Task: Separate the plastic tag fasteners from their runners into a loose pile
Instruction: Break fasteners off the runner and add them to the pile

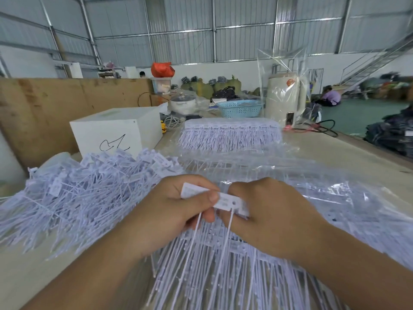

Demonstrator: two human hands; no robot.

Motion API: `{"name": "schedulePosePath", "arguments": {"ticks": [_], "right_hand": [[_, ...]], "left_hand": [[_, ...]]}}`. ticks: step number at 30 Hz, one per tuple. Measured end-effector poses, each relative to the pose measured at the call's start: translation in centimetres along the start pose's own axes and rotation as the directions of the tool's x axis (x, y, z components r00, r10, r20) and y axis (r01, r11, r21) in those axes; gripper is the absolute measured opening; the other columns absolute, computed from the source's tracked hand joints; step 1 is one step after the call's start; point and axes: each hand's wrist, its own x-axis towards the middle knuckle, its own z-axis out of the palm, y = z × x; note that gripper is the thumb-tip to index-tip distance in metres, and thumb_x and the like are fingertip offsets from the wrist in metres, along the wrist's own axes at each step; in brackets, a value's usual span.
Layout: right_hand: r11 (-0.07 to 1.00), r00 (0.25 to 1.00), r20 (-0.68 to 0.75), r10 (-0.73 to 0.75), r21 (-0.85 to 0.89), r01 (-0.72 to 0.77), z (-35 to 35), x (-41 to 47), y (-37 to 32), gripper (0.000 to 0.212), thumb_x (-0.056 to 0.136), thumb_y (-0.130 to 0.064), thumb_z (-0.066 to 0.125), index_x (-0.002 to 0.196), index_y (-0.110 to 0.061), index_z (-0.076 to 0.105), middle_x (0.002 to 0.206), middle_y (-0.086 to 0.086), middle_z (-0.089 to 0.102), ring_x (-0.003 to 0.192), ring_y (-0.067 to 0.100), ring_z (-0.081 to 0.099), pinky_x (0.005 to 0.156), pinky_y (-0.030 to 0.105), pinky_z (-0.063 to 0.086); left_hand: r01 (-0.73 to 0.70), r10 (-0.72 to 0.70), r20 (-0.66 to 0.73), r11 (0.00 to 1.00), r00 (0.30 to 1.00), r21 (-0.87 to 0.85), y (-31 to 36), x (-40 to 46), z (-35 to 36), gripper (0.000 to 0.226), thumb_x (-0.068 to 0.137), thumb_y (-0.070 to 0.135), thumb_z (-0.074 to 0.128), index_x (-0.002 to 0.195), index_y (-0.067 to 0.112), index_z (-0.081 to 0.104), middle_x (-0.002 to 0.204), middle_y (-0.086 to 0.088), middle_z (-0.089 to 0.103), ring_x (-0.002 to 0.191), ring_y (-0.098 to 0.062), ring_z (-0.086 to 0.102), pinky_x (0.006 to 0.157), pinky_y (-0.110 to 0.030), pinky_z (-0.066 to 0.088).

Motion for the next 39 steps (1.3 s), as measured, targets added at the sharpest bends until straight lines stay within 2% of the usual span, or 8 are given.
{"name": "schedulePosePath", "arguments": {"ticks": [6,10,15,20,27,33,36,39], "right_hand": [[0.967,0.989,0.126,-0.080,0.250,0.046,-0.2,-0.2,0.2,0.014,0.087,-0.039,0.060,0.084,-0.028,0.051,0.062,-0.005,0.053,0.054,0.010,0.051,0.052,0.031,0.043],[0.830,0.949,0.275,-0.157,0.558,-0.024,-0.3,-0.4,0.6,0.007,0.085,-0.028,0.062,0.091,-0.030,0.062,0.061,-0.014,0.053,0.050,0.003,0.043,0.052,0.025,0.036],[0.607,0.943,0.295,-0.157,0.782,-0.143,-0.6,-0.1,1.2,0.025,0.083,-0.039,0.056,0.084,-0.016,0.066,0.067,0.000,0.058,0.064,0.017,0.052,0.063,0.037,0.040],[0.720,0.951,0.266,-0.157,0.690,-0.074,0.1,0.0,0.5,0.020,0.093,-0.037,0.063,0.083,-0.019,0.065,0.060,-0.008,0.044,0.054,0.008,0.043,0.055,0.025,0.034],[0.693,0.987,0.147,-0.059,0.718,-0.066,0.3,-0.5,0.1,0.022,0.094,-0.032,0.062,0.088,-0.011,0.066,0.050,-0.009,0.041,0.043,0.005,0.036,0.045,0.019,0.030],[0.708,0.994,-0.090,0.062,0.706,0.020,0.7,-0.5,-0.5,0.029,0.096,-0.026,0.059,0.071,-0.010,0.056,0.044,-0.009,0.036,0.039,0.006,0.032,0.043,0.016,0.024],[0.622,0.953,-0.223,0.205,0.782,0.049,0.8,-0.3,-0.6,0.027,0.095,-0.026,0.058,0.073,-0.010,0.059,0.044,-0.010,0.034,0.037,0.004,0.028,0.040,0.016,0.024],[0.545,0.941,-0.244,0.237,0.834,0.079,0.4,-0.2,-0.1,0.027,0.094,-0.027,0.058,0.073,-0.010,0.061,0.047,-0.013,0.031,0.039,0.003,0.025,0.040,0.014,0.025]], "left_hand": [[0.090,-0.088,-0.015,0.983,0.996,0.162,0.0,0.0,-1.6,0.023,0.067,0.035,0.072,0.079,0.016,0.078,0.063,-0.004,0.068,0.044,-0.007,0.048,0.044,-0.016,0.038],[0.164,-0.213,0.144,0.942,0.966,0.292,-0.1,-0.3,-1.9,0.028,0.076,0.052,0.073,0.070,0.024,0.072,0.064,-0.004,0.065,0.047,-0.007,0.048,0.049,-0.020,0.038],[0.077,-0.115,0.106,0.947,0.988,0.312,-0.4,0.0,-0.8,0.036,0.076,0.060,0.059,0.061,0.028,0.061,0.052,0.010,0.046,0.045,-0.008,0.036,0.050,-0.025,0.028],[0.200,-0.210,0.075,0.971,0.975,0.128,-0.1,-0.1,-0.5,0.042,0.086,0.056,0.059,0.058,0.027,0.068,0.052,0.012,0.056,0.045,0.000,0.050,0.051,-0.013,0.039],[0.229,-0.232,0.098,0.973,0.968,0.040,0.1,-0.1,-1.3,0.034,0.085,0.047,0.066,0.063,0.023,0.069,0.045,0.002,0.040,0.039,-0.011,0.028,0.041,-0.020,0.023],[0.115,-0.180,-0.223,0.954,0.958,-0.276,-0.2,0.2,1.8,0.034,0.083,0.040,0.059,0.056,0.021,0.065,0.044,0.006,0.026,0.036,-0.008,0.021,0.039,-0.016,0.020],[0.053,-0.307,-0.322,0.792,0.895,-0.609,0.0,0.7,1.5,0.038,0.098,0.032,0.050,0.066,0.016,0.062,0.045,0.006,0.028,0.034,-0.007,0.021,0.033,-0.015,0.020],[0.036,-0.261,-0.361,0.850,0.895,-0.526,-0.1,0.8,-0.2,0.031,0.096,0.033,0.053,0.073,0.014,0.063,0.047,0.005,0.030,0.035,-0.007,0.021,0.034,-0.016,0.022]]}}
